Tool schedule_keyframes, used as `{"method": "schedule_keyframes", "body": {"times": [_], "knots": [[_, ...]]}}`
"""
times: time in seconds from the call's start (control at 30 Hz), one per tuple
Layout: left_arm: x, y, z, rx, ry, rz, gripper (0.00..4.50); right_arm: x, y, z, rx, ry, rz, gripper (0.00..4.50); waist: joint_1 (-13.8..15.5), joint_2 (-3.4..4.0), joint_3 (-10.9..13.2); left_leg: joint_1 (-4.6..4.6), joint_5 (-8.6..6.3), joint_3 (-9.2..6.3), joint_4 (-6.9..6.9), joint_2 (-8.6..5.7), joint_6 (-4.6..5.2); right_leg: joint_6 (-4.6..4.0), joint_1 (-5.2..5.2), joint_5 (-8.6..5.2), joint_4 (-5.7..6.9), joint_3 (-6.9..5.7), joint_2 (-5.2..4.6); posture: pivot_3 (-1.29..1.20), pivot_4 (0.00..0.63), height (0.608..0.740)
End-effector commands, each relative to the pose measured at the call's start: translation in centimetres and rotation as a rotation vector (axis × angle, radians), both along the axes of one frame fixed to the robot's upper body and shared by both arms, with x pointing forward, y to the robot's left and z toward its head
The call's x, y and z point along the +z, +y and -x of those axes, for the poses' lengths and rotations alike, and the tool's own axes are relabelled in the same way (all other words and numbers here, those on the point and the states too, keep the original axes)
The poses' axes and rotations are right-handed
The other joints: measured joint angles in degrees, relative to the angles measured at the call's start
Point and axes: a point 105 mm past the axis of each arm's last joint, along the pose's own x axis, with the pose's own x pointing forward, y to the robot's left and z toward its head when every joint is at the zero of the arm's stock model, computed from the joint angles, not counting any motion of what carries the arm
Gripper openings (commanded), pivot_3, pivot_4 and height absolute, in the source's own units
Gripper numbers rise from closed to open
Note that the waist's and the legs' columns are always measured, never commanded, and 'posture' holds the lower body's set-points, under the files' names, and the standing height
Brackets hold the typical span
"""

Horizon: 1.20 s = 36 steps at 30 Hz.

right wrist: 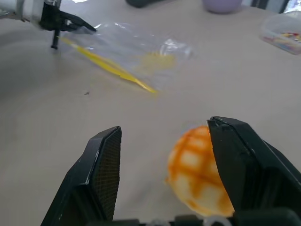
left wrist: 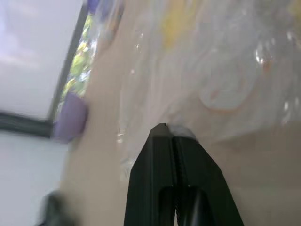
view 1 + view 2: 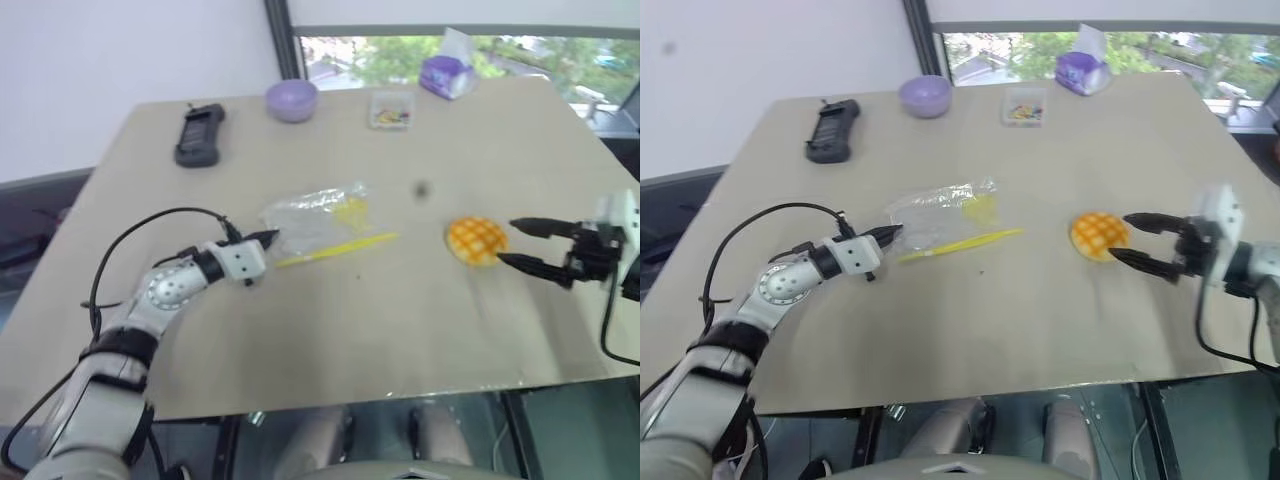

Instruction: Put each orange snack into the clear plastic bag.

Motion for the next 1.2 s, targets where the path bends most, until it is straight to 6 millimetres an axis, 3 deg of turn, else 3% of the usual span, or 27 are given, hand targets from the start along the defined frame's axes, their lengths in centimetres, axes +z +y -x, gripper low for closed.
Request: {"method": "schedule_keyframes", "body": {"times": [0.03,0.17,0.33,0.6,0.77,0.9,0.97,1.07,1.2], "knots": [[4.5,-1.5,2.0,-0.099,0.087,0.124,0.05,1.1,2.6,-0.4,0.066,-0.097,0.040,3.18,-1.7,-0.26,0.0,-0.17,0.01,-0.01,0.02,0.04,-0.01,-0.01,-0.15,0.00,-0.02,-0.01,0.03,0.00,0.150,0.736],[4.7,-2.6,3.5,-0.118,0.188,0.151,0.05,-0.4,5.2,-1.0,0.170,-0.178,0.213,3.18,-3.1,-0.27,0.0,-0.33,0.01,0.10,0.03,0.06,-0.02,-0.01,-0.39,0.00,-0.05,0.08,0.14,0.00,0.150,0.736],[5.0,-3.5,3.4,-0.097,0.209,0.188,0.05,-1.8,7.7,-2.3,0.224,-0.254,0.308,3.18,-2.5,-0.41,0.1,-0.24,0.03,0.15,0.03,0.06,-0.06,-0.01,-0.37,0.00,0.02,0.08,0.34,0.00,0.150,0.736],[4.8,-3.6,3.1,-0.048,0.240,0.250,0.05,-4.6,11.3,0.4,0.440,-0.203,0.333,3.18,-2.1,-0.49,0.1,-0.30,0.03,0.11,0.03,0.03,-0.06,-0.02,-0.38,0.01,-0.08,0.06,0.32,0.00,0.150,0.736],[4.6,-3.7,3.1,-0.030,0.269,0.288,0.05,-6.3,12.3,-0.4,0.383,-0.207,0.362,3.18,-2.3,-0.53,0.1,-0.29,0.03,0.12,0.05,0.04,-0.07,-0.02,-0.38,0.01,-0.02,0.08,0.32,0.00,0.150,0.736],[4.2,-4.0,3.5,-0.036,0.302,0.293,0.05,-7.0,11.6,-3.9,0.174,-0.249,0.418,3.18,-2.4,-0.55,0.1,-0.25,0.04,0.13,0.06,0.04,-0.08,-0.02,-0.37,0.01,0.01,0.08,0.34,0.00,0.150,0.736],[3.9,-3.8,3.8,-0.034,0.318,0.284,0.05,-7.0,11.2,-4.5,0.144,-0.276,0.441,3.18,-2.4,-0.56,0.1,-0.22,0.04,0.15,0.06,0.03,-0.08,-0.02,-0.37,0.01,0.01,0.11,0.34,0.00,0.150,0.736],[3.8,-3.5,3.8,-0.023,0.325,0.284,0.00,-6.9,10.6,-4.7,0.121,-0.283,0.444,2.38,-2.1,-0.61,0.0,-0.19,0.04,0.12,0.05,0.03,-0.09,-0.02,-0.37,0.01,0.00,0.07,0.34,0.00,0.150,0.736],[3.6,-3.3,3.8,-0.010,0.333,0.287,0.00,-7.0,10.5,-4.5,0.125,-0.281,0.437,0.66,-2.1,-0.62,0.0,-0.20,0.04,0.12,0.05,0.02,-0.08,-0.02,-0.35,0.01,-0.02,0.07,0.33,0.00,0.150,0.736]]}}
